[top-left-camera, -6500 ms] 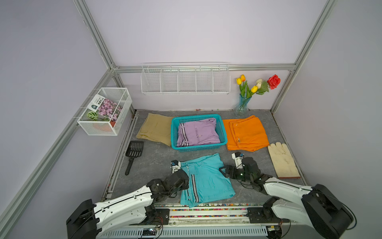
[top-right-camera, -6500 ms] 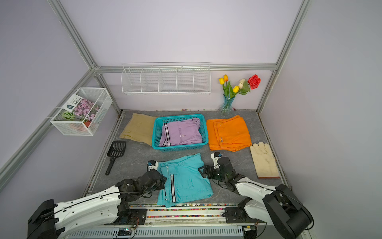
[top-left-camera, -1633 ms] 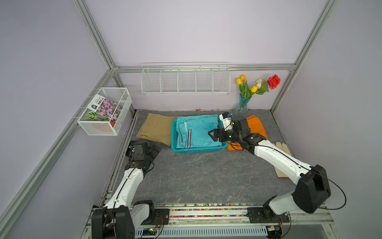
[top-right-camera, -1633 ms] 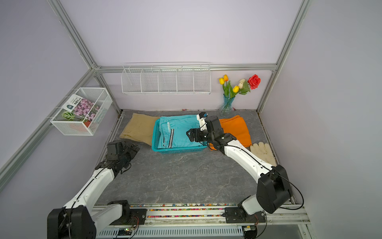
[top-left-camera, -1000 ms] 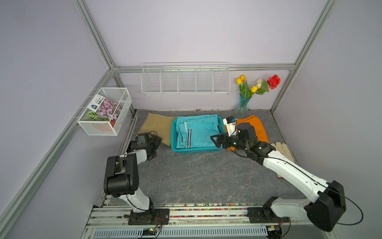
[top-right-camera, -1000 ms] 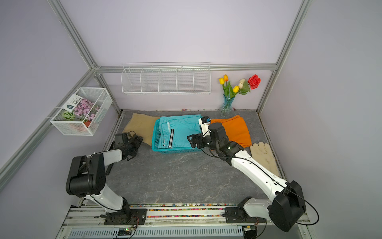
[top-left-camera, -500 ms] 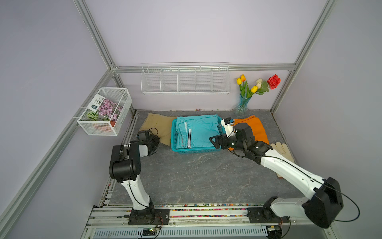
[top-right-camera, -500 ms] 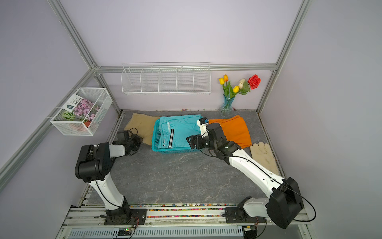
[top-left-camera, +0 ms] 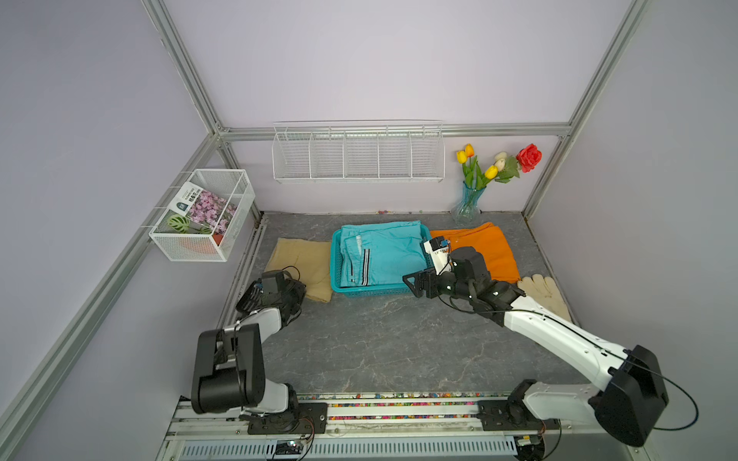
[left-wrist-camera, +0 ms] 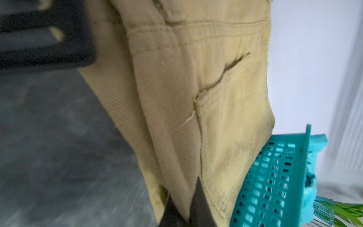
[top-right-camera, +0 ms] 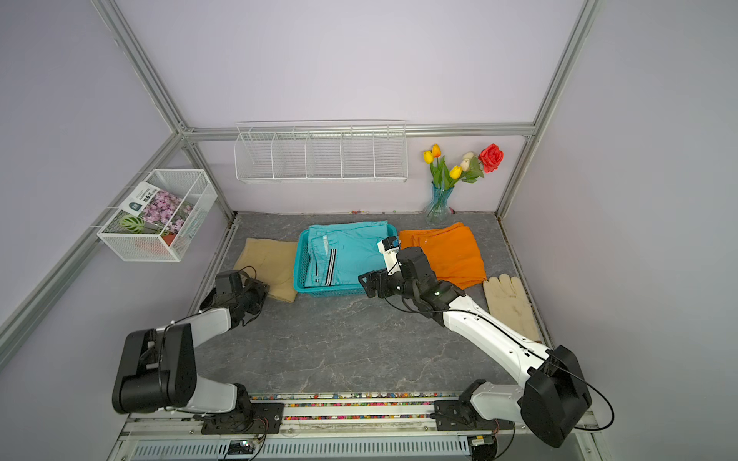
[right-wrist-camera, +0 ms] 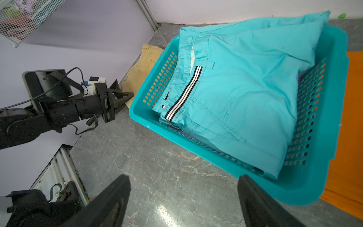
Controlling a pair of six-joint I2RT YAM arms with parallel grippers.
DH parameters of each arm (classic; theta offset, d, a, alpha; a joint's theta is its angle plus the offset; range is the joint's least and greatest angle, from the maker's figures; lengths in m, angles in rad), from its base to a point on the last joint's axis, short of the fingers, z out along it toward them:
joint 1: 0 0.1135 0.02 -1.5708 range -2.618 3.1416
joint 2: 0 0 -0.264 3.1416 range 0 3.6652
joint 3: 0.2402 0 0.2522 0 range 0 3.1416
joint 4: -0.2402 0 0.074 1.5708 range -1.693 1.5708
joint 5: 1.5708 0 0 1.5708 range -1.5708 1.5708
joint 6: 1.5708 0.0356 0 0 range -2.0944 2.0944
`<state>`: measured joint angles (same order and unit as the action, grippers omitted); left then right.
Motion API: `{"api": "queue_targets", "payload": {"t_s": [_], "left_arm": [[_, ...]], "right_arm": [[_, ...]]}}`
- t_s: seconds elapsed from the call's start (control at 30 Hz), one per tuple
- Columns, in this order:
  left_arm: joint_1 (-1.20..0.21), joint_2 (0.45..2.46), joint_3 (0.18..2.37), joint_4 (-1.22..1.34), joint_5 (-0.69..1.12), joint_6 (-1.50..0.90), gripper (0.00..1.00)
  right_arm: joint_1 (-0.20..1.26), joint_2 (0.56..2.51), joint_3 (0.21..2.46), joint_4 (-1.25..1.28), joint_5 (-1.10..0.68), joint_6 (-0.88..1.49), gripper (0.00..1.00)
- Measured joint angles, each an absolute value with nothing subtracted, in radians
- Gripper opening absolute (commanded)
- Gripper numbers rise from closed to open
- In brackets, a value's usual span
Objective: Put the folded long pants in the basket
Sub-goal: Move the long pant to the center of the board.
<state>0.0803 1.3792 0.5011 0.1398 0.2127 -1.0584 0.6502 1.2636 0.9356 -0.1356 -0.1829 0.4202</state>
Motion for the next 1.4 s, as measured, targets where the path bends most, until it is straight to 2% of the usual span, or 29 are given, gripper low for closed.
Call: {"api": "queue_targets", "payload": {"t_s": [0.13, 0.3, 0.47, 0.57, 0.73, 0.87, 1.0, 1.17, 1.4], "left_arm": [[0.079, 1.106, 0.349, 0.019, 0.175, -1.103, 0.0], [0.062, 0.653, 0.222, -0.234, 0.153, -1.143, 0.0], [0.058, 0.23, 0.191, -0.511, 0.15, -1.147, 0.0], [0.058, 0.073, 0.191, -0.661, 0.157, -1.146, 0.0], [0.057, 0.051, 0.156, -0.739, 0.192, -1.135, 0.0], [0.057, 0.113, 0.156, -0.737, 0.205, -1.107, 0.0], [0.057, 0.093, 0.158, -0.743, 0.209, -1.086, 0.0], [0.057, 0.049, 0.16, -0.749, 0.21, -1.073, 0.0], [0.057, 0.1, 0.16, -0.746, 0.215, -1.062, 0.0]], "right_arm": [[0.712, 1.209, 0.86, -0.103, -0.158, 0.444, 0.97], [0.846, 1.173, 0.756, -0.031, -0.092, 0.488, 0.98], [0.987, 1.2, 0.679, 0.066, -0.005, 0.553, 0.99], [1.056, 1.28, 0.681, 0.134, 0.039, 0.587, 0.99], [1.125, 1.482, 0.726, 0.24, 0.07, 0.644, 0.99], [1.14, 1.634, 0.781, 0.325, 0.072, 0.694, 0.99], [1.141, 1.786, 0.878, 0.387, 0.068, 0.732, 0.99], [1.14, 1.913, 0.991, 0.426, 0.075, 0.77, 0.99], [1.119, 2.084, 1.127, 0.479, 0.038, 0.838, 0.99]]}}
